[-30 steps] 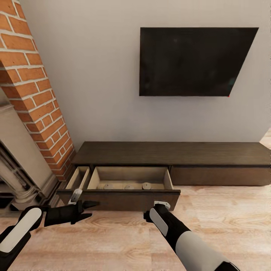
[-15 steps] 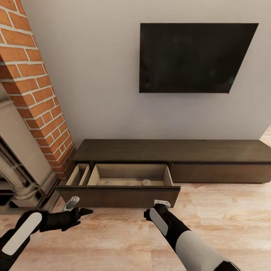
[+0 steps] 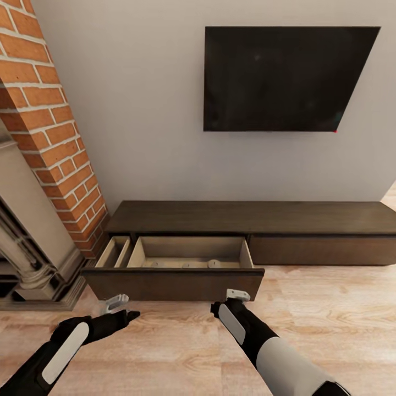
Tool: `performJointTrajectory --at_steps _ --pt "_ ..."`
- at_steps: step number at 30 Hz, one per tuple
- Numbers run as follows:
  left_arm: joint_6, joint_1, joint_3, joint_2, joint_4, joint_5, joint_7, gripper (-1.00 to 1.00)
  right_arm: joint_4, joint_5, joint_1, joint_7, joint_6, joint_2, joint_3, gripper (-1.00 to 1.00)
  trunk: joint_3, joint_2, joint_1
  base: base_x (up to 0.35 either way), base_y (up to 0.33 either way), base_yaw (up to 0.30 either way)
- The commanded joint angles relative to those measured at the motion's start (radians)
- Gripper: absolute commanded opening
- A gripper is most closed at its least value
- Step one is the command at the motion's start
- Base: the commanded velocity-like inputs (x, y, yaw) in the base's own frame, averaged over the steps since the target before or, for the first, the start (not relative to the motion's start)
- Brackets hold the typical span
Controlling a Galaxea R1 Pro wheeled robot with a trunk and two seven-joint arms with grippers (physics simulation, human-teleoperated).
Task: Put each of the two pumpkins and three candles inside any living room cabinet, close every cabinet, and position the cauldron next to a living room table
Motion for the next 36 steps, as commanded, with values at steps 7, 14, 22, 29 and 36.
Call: performJointTrajectory --at_steps 7,14,22,29,36 --pt "-0.199 0.0 -0.002 -0.117 0.127 -0.24 0.003 1.0 0.089 0.004 0.059 0.081 -0.229 0.0 0.0 1.0 -0.022 -0.049 0.027 0.0 0.0 0.0" --pt "-0.337 0.0 -0.003 -0.158 0.187 -0.334 0.004 1.0 0.154 0.066 0.121 0.137 -0.428 0.0 0.045 1.0 -0.044 -0.098 0.054 0.0 0.0 0.0" --pt "-0.443 0.0 -0.005 -0.162 0.233 -0.344 0.003 1.0 0.19 0.124 0.146 0.14 -0.637 0.0 0.129 1.0 -0.069 -0.154 0.084 0.0 0.0 0.0" --pt "-0.553 0.0 -0.005 -0.169 0.277 -0.384 0.004 1.0 0.194 0.131 0.161 0.164 -0.719 0.0 0.18 1.0 -0.091 -0.203 0.111 0.0 0.0 0.0" --pt "-0.604 0.0 0.001 -0.205 0.3 -0.493 0.009 1.0 0.196 0.181 0.131 0.262 -0.716 0.0 0.193 1.0 -0.113 -0.252 0.138 0.0 0.0 0.0"
